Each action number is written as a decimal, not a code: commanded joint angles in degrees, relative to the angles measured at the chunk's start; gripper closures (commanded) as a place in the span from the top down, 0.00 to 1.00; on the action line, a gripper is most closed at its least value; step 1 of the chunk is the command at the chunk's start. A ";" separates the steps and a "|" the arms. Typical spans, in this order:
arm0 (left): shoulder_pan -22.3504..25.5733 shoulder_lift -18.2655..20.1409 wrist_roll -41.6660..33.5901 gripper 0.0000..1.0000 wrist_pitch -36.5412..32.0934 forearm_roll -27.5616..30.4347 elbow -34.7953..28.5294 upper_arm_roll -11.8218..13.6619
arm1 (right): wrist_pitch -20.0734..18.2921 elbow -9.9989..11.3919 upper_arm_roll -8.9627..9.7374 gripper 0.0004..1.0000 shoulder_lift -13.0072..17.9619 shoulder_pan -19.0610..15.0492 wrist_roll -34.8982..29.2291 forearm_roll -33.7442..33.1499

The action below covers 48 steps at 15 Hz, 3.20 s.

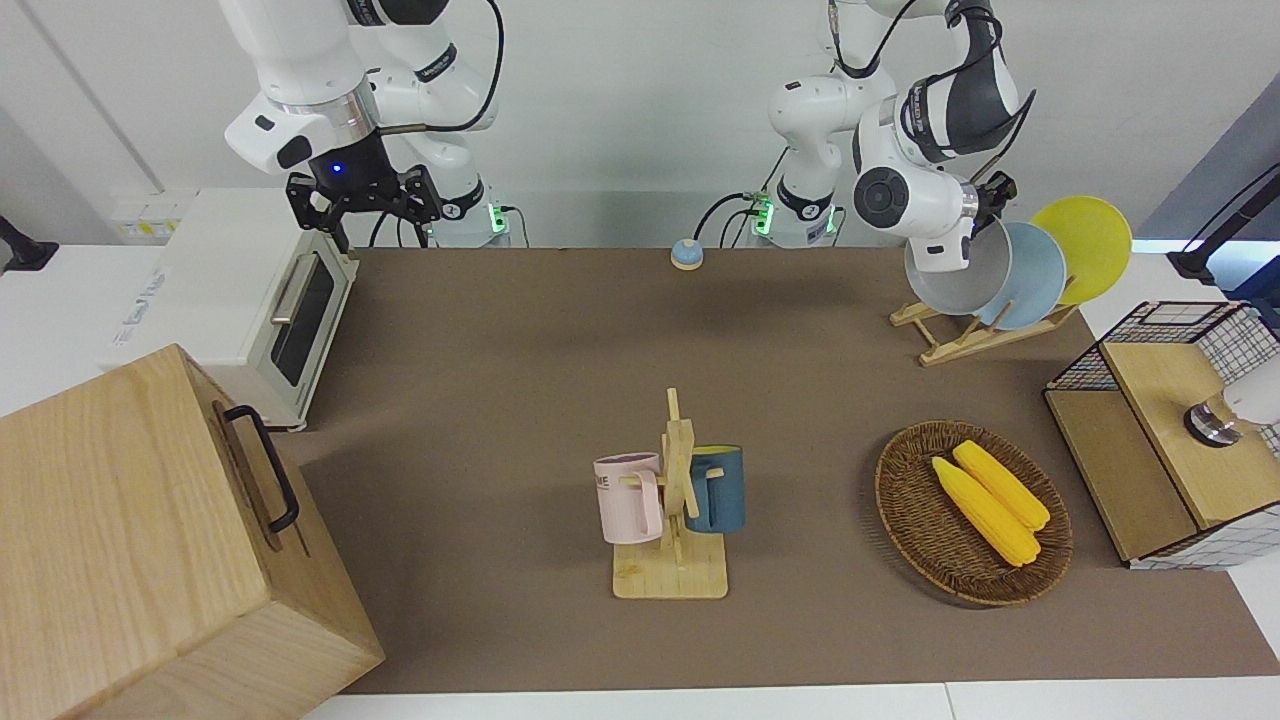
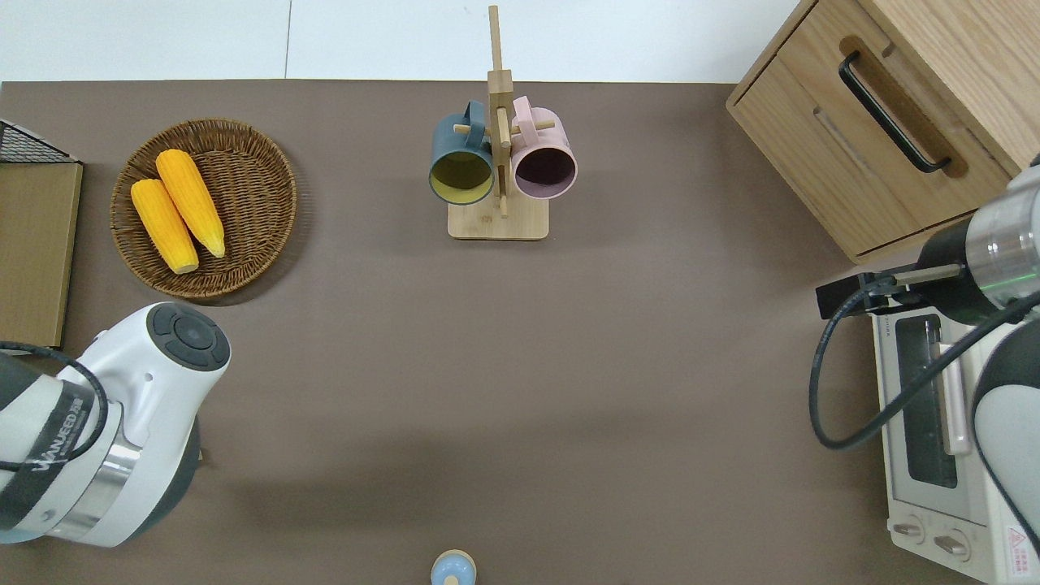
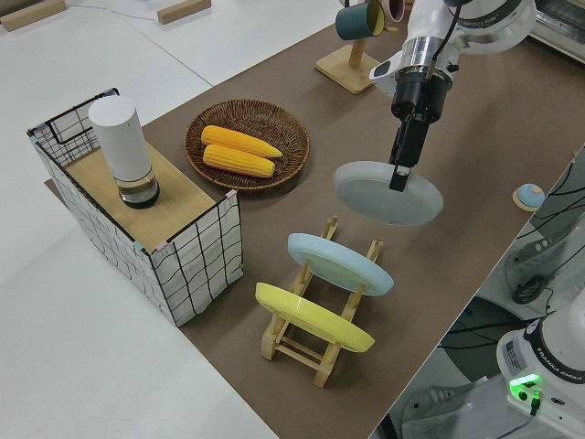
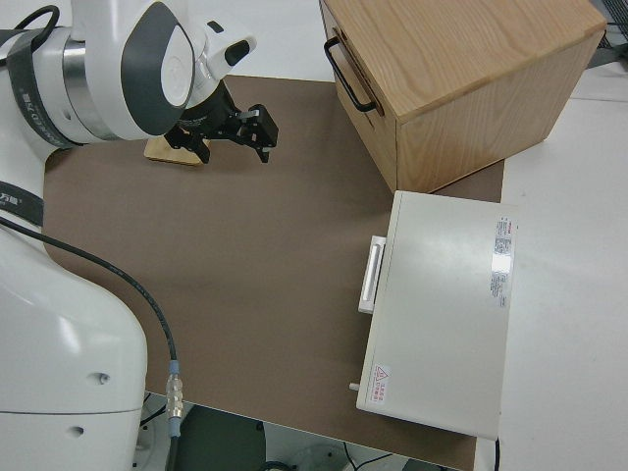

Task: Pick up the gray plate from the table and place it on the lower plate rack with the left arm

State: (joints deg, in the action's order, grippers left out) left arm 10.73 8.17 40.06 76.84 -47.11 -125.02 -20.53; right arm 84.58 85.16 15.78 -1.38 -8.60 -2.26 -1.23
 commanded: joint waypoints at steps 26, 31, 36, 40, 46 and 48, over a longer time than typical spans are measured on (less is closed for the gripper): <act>-1.50 -7.47 14.78 0.00 2.26 -5.62 -3.65 0.05 | -0.82 -0.52 1.00 0.98 0.07 -1.07 -0.73 -0.09; -1.50 -7.29 14.34 0.00 1.56 -7.38 -4.18 0.05 | -0.82 -0.52 1.00 0.98 0.07 -1.07 -0.73 -0.09; -1.50 -7.29 14.25 0.00 0.94 -8.69 -4.61 0.05 | -0.82 -0.52 1.00 0.98 0.07 -1.16 -0.73 -0.09; -1.77 -7.47 14.34 0.00 0.76 -9.84 -5.14 0.05 | -0.82 -0.52 1.00 0.98 0.07 -1.15 -0.73 -0.09; -2.29 -8.34 14.95 0.00 1.03 -10.45 -5.32 0.05 | -0.82 -0.52 1.00 0.98 0.15 -1.15 -0.73 -0.09; -2.73 -8.78 15.74 0.00 1.03 -10.45 -5.23 0.05 | -0.82 -0.52 1.00 0.98 0.15 -1.15 -0.73 -0.09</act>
State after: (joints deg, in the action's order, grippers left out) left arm 9.41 0.26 53.99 78.59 -56.24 -130.07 -20.80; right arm 84.58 85.16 15.78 -1.38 -8.60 -2.26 -1.23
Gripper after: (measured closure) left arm 1.000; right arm 0.013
